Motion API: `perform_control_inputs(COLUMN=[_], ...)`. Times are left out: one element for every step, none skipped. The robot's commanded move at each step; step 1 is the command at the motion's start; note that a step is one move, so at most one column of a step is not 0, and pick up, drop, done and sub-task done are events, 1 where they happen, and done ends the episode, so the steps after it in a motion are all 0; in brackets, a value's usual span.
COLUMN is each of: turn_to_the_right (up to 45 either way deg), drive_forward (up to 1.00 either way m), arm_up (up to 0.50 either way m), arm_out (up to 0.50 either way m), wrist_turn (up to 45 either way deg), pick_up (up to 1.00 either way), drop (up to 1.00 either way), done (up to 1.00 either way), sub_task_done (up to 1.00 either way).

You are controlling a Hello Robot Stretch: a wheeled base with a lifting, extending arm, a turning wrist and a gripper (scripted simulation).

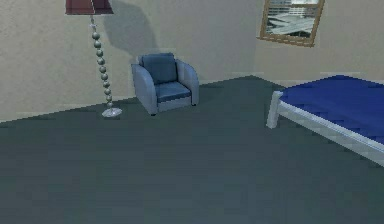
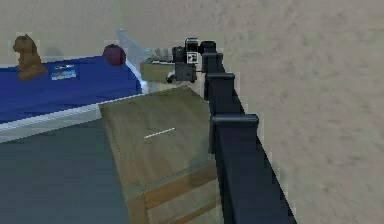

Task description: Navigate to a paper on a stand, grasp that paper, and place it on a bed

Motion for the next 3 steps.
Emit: perform_control_inputs(turn_to_the_right=[0.0, 0.0, 0.0], drive_forward=[0.00, 0.00, 0.00], arm_up=[0.00, 0.00, 0.00], arm_out=[0.00, 0.00, 0.00], wrist_turn=[-45.0, -45.0, -36.0], pick_up=[0.00, 0.00, 0.00], drop=[0.00, 0.00, 0.00], done=[0.00, 0.00, 0.00], sub_task_done=[0.00, 0.00, 0.00])
